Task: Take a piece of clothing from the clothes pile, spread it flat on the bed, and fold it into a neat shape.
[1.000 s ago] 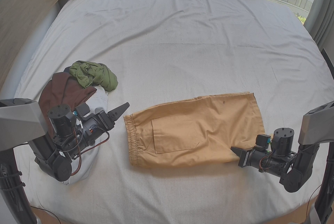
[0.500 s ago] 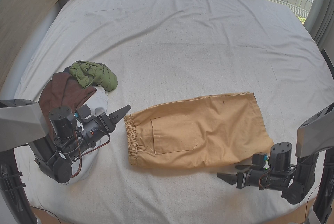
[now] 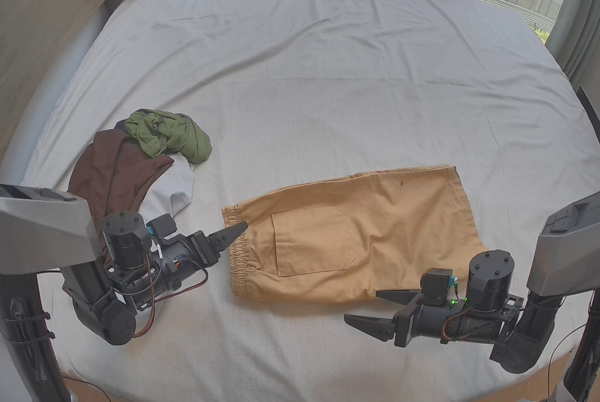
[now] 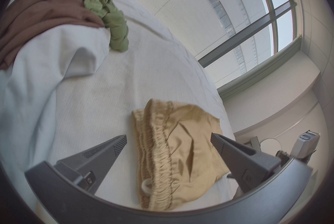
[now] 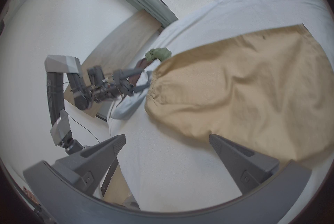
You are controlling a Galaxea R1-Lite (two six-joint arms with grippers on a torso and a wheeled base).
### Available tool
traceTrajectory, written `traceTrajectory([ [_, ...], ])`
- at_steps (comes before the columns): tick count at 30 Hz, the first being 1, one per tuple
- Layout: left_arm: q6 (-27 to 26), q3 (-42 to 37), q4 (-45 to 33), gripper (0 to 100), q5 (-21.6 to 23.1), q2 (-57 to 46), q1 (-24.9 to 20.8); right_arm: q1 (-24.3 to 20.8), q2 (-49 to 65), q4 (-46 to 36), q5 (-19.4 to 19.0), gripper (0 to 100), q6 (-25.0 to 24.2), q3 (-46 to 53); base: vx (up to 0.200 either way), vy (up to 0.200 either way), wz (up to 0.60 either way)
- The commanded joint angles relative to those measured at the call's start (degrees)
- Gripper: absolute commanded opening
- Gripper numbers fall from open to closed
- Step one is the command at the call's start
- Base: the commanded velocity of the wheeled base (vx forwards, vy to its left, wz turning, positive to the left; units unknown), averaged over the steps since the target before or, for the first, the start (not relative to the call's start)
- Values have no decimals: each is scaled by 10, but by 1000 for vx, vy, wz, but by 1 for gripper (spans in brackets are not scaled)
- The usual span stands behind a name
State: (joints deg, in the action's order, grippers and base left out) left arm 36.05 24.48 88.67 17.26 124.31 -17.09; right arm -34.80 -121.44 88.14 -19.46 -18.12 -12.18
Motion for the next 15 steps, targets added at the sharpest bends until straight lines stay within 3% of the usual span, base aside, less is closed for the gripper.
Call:
traceTrajectory([
  [1, -5, -7, 0, 100, -1, 38, -1, -11, 24, 0, -4, 100, 0, -32, 0, 0, 0],
  [15, -6, -7, 1, 100, -3, 95, -43, 32, 38, 1, -3, 100, -1, -65, 0, 0, 0],
])
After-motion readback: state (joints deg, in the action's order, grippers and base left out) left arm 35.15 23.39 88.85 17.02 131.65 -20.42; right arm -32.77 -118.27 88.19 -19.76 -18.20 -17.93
